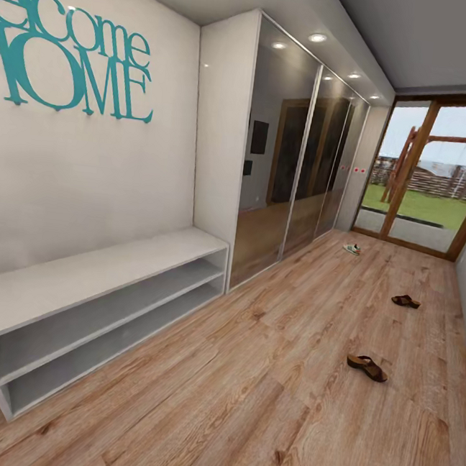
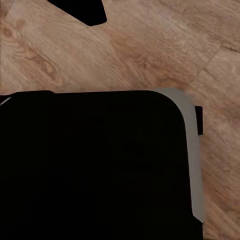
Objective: Pick up the two gym shoes and the two sandals from the corridor floor and place them onto the hallstand (shoe rack) in the corridor, making sure they are on the rack and not on the floor. Arrange them so the two gym shoes are next to each other and the two sandals are next to each other.
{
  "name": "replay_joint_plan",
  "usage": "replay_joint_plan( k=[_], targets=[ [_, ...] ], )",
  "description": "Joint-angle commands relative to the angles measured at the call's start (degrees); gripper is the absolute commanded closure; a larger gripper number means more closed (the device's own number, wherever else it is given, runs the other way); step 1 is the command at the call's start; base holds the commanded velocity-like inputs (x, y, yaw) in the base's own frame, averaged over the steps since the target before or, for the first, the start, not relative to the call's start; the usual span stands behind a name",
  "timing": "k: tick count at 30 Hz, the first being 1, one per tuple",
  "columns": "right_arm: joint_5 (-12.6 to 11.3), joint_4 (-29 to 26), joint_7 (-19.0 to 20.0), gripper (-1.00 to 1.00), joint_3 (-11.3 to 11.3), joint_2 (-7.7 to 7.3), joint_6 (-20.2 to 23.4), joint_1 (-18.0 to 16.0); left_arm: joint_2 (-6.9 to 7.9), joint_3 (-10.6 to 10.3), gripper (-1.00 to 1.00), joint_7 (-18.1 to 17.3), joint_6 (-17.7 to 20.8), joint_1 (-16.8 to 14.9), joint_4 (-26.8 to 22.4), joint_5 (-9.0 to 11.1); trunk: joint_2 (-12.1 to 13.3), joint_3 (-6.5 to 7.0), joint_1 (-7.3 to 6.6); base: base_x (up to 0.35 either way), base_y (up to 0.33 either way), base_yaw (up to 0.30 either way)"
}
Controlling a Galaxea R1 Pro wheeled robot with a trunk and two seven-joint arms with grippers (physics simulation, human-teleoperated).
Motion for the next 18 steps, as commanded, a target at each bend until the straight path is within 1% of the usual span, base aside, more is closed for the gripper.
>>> replay_joint_plan(
  k=[1, 4, 7, 8, 10, 11, 12, 16, 17, 18],
  targets=[
    [0.0, -0.3, 0.0, -1.00, 0.0, -0.32, -0.5, 0.0, 0.32, 0.0, -1.00, 0.0, -0.5, -0.1, -0.1, 0.0, 0.0, -0.06, 0.00, 0.000, 0.000, 0.000],
    [0.0, -1.3, -0.2, -1.00, -0.1, -1.29, -1.5, 0.0, 0.92, 0.0, -1.00, 0.0, -1.5, -0.3, -0.2, 0.0, 0.0, -0.06, 0.00, 0.000, 0.000, 0.000],
    [-0.1, -2.2, -0.9, -1.00, -0.1, -2.26, -2.5, 0.0, 1.89, 0.0, -1.00, 0.0, -2.4, -0.9, -0.9, 0.0, 0.0, -0.06, 0.00, 0.000, 0.000, 0.000],
    [-0.1, -8.2, -1.2, -1.00, -0.1, -3.96, -12.3, -0.1, 2.26, 0.0, -1.00, 0.0, -12.3, -1.2, -1.3, 0.0, 0.0, -0.06, 0.00, 0.000, 0.000, 0.000],
    [-0.1, -12.4, -2.6, -1.00, -0.1, -5.27, -12.5, -0.1, 3.13, 0.0, -1.00, 0.0, -12.5, -2.5, -3.7, 0.1, 0.0, -0.06, 0.00, 0.000, 0.000, 0.000],
    [-0.1, -13.4, -3.0, -1.00, -0.1, -5.49, -12.6, -0.1, 3.26, 0.1, -1.00, 0.0, -12.6, -2.8, -4.4, 0.1, 0.0, -0.06, 0.00, 0.000, 0.000, 0.000],
    [-0.1, -17.4, -4.7, -1.00, -0.1, -6.07, -12.7, -0.2, 3.57, 0.0, -1.00, -0.1, -12.6, -3.6, -7.3, -0.2, 0.0, -0.06, 0.00, 0.000, 0.000, 0.000],
    [-0.1, -22.7, -6.2, -1.00, -0.2, -6.88, -12.7, -0.9, 3.93, -0.2, -1.00, -0.1, -12.6, -4.9, -11.8, -0.5, 0.0, -0.06, 0.00, 0.000, 0.000, 0.000],
    [-0.1, -25.8, -6.7, -1.00, -0.5, -7.32, -12.6, -2.0, 4.16, -0.2, -1.00, -0.1, -12.5, -6.8, -14.1, -0.6, 0.0, -0.06, 0.00, 0.000, 0.000, 0.000],
    [-0.1, -26.1, -6.7, -1.00, -0.7, -7.35, -12.6, -2.2, 4.18, -0.2, -1.00, -0.1, -12.5, -7.2, -14.4, -0.5, 0.0, -0.06, 0.00, 0.000, 0.000, 0.000]
  ],
)
